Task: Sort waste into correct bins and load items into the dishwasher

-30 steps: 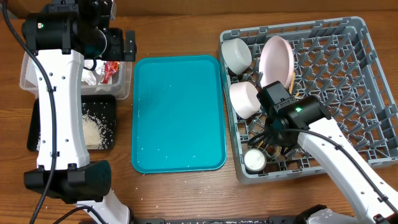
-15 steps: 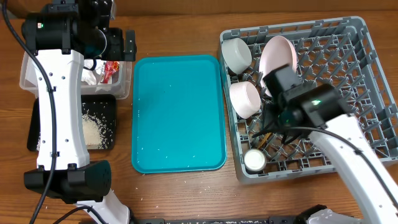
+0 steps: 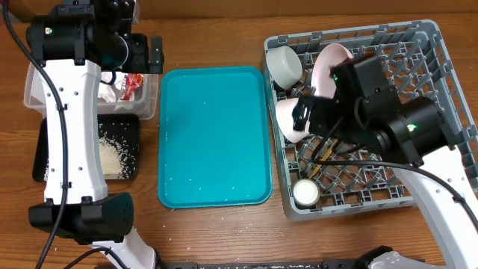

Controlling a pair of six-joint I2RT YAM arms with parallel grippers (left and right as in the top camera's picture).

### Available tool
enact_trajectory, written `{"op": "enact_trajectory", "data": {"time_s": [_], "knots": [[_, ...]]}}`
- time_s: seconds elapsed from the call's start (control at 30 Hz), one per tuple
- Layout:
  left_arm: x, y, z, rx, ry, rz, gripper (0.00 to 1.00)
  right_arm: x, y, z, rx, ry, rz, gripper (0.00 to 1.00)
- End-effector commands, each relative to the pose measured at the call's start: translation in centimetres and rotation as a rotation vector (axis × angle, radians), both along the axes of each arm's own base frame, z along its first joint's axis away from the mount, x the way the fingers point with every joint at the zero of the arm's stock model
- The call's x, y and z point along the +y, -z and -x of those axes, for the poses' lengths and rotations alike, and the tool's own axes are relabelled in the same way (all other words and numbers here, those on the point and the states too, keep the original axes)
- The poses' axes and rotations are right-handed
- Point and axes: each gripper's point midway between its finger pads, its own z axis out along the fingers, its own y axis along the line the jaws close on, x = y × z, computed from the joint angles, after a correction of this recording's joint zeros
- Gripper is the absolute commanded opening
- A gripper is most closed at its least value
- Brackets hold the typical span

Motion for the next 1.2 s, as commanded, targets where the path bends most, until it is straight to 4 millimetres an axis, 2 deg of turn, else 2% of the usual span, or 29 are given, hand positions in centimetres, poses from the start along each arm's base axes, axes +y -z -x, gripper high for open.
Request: {"op": "enact_trajectory", "data": {"time_s": [0.0, 0.07, 0.17, 0.23, 0.3, 0.37, 0.53, 0.73, 0.9, 1.1, 1.17], "knots": [[-0.2, -0.5, 0.0, -0.016, 0.004, -0.002, 1.0, -1.6, -3.9, -2.7, -0.285, -0.039, 0.105, 1.0], [-0.2, -0.5, 0.0, -0.016, 0.004, -0.002, 1.0, -1.6, -5.9, -3.5, -0.438, -0.067, 0.077, 1.0], [-0.5, -0.5, 0.0, -0.016, 0.009, -0.002, 1.0, -3.0, -6.4, -3.5, -0.53, -0.043, 0.001, 1.0], [-0.4, -0.5, 0.0, -0.016, 0.009, -0.002, 1.0, -4.4, -5.5, -2.7, -0.538, -0.027, -0.046, 1.0], [-0.4, -0.5, 0.0, -0.016, 0.009, -0.002, 1.0, -6.7, -2.9, -0.6, -0.544, 0.012, -0.09, 1.0], [-0.4, -0.5, 0.0, -0.016, 0.009, -0.002, 1.0, -7.7, -1.6, 0.7, -0.604, -0.001, -0.073, 1.0], [-0.5, -0.5, 0.0, -0.016, 0.011, -0.002, 1.0, -9.1, 0.2, 2.6, -0.784, -0.029, -0.007, 1.0], [-0.5, -0.5, 0.0, -0.016, 0.011, -0.002, 1.0, -10.4, 3.7, 3.8, -0.943, 0.017, 0.015, 1.0], [-0.5, -0.5, 0.0, -0.016, 0.011, -0.002, 1.0, -10.6, 6.5, 3.9, -1.015, 0.028, 0.022, 1.0], [-0.5, -0.5, 0.0, -0.016, 0.011, -0.002, 1.0, -10.8, 7.4, 4.0, -1.184, 0.036, 0.028, 1.0], [-0.5, -0.5, 0.0, -0.016, 0.011, -0.002, 1.0, -11.0, 7.9, 4.2, -1.186, 0.049, 0.035, 1.0]]}}
